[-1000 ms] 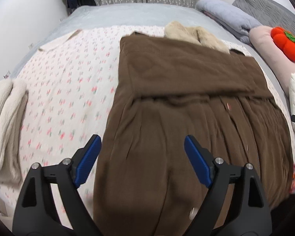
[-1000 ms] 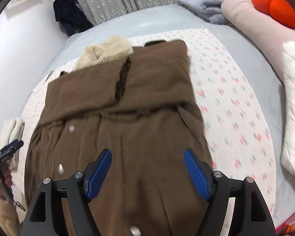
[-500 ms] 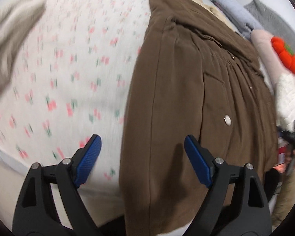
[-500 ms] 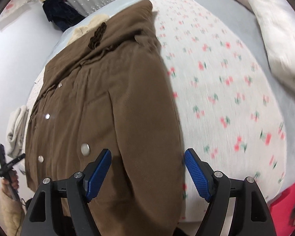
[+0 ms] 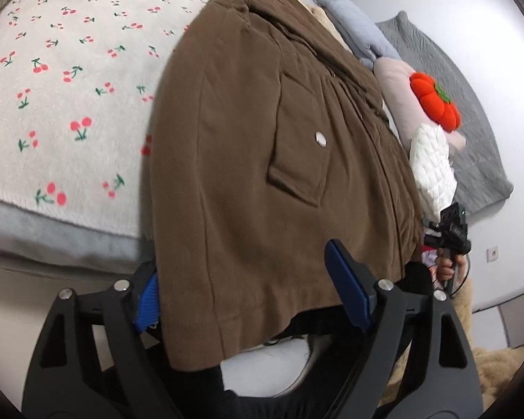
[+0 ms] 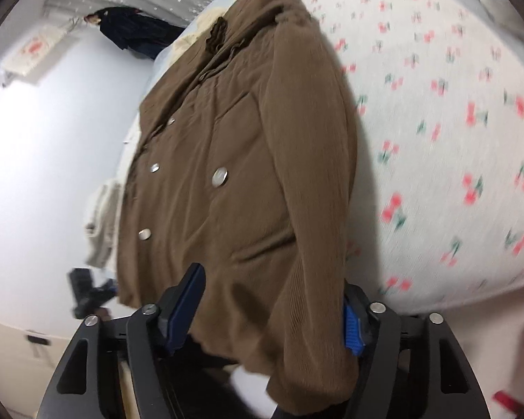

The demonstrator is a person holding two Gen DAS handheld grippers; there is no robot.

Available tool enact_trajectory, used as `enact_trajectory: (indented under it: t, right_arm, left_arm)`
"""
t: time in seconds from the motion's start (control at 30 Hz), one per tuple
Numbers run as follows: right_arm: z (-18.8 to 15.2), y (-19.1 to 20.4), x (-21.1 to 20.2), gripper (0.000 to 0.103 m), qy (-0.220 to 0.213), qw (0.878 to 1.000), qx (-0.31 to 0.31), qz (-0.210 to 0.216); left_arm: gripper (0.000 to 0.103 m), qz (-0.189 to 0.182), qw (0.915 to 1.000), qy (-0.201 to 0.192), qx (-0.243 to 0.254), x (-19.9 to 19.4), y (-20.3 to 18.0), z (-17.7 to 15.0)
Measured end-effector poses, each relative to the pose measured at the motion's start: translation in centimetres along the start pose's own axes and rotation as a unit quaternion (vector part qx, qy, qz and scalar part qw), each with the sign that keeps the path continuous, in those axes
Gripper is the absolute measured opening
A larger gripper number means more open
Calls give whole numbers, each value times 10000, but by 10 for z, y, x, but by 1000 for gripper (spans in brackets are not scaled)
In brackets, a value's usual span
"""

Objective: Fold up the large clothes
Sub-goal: 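Grasp the coat hem with both grippers and lift it toward the collar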

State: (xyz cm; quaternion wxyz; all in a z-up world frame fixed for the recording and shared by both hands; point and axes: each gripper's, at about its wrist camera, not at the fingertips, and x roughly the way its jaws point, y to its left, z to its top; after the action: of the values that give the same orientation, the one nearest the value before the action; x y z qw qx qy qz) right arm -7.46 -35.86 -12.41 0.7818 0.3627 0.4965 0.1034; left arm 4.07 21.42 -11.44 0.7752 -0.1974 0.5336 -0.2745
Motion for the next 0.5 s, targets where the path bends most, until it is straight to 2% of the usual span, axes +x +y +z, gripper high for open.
enact_trajectory:
  t: [0.07, 0.1, 0.13, 0.2, 0.27, 0.33, 0.43, 0.5]
  right_arm:
    - [-4, 0, 2, 66, 42, 9999, 63, 73]
    - [-7, 0, 3, 65, 79, 9999, 74, 73]
    - [-9, 0, 4, 65, 134, 9999, 79, 66]
    - [-13, 0, 11, 64, 328, 9994, 44, -43]
    - [-17, 3, 19, 59, 501, 9987, -24, -121]
    - [-19, 8, 25, 32, 545, 9984, -84, -123]
    - [-21, 20, 23, 22, 440, 9985, -304, 72]
    - [-23, 30, 15, 19, 223, 9985, -448, 213]
  left_arm:
    - [72, 90, 9999, 59, -3, 3, -2, -1]
    - [65, 97, 9999, 119, -41, 6, -1, -1]
    - [58, 65, 9996, 255, -128, 9, 1, -3]
    - [51, 65, 9980, 586, -226, 19, 4, -5]
    - [41, 238, 9974, 677, -115, 26, -2, -8]
    - [24, 191, 9984, 525, -46, 22, -12, -6]
    - [18, 127, 9994, 321, 97, 14, -28, -6]
    - [17, 92, 9997, 133, 174, 5, -40, -6]
